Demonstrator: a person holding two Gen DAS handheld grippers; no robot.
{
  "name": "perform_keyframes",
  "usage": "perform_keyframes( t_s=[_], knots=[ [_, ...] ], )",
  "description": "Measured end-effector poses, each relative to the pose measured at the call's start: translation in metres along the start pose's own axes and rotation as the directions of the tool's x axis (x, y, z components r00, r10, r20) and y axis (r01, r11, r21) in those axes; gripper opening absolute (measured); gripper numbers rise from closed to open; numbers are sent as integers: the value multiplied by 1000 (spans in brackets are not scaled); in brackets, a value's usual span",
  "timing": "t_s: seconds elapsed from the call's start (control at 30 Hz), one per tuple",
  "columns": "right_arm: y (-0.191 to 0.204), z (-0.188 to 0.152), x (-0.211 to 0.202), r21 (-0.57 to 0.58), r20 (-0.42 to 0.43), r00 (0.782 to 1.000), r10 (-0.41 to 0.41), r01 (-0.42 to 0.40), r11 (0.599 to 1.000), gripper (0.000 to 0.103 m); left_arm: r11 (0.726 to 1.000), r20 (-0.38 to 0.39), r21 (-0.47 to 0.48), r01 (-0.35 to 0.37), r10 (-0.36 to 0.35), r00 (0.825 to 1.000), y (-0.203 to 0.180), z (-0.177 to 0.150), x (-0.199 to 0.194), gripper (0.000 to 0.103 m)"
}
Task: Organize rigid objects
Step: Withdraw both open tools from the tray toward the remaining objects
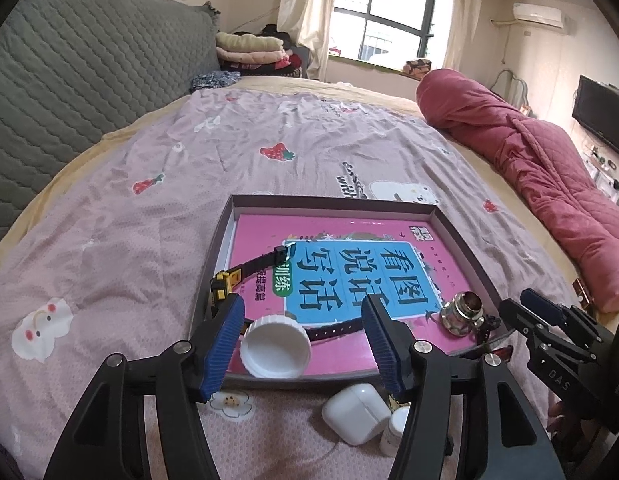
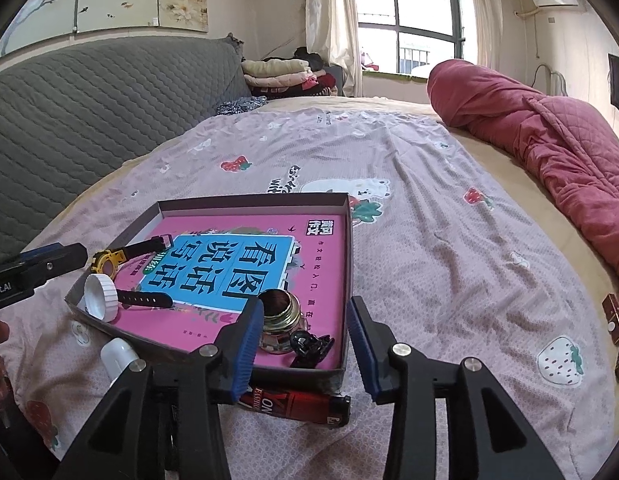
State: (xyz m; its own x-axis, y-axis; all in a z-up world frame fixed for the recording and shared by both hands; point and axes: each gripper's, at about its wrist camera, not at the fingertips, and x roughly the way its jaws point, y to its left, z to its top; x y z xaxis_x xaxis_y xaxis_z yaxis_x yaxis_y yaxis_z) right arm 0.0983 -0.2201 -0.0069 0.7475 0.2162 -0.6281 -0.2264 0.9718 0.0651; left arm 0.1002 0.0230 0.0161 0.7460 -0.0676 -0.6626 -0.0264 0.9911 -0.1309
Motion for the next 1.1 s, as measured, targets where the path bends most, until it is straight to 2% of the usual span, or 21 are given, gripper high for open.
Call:
perform_keyframes(
  t_s=[1.1],
  knots=[
    [4,-6,-37,-21,30,999,-41,42,999,45,998,7,50,33,-34,999,-14,-9,-44,63]
  ],
)
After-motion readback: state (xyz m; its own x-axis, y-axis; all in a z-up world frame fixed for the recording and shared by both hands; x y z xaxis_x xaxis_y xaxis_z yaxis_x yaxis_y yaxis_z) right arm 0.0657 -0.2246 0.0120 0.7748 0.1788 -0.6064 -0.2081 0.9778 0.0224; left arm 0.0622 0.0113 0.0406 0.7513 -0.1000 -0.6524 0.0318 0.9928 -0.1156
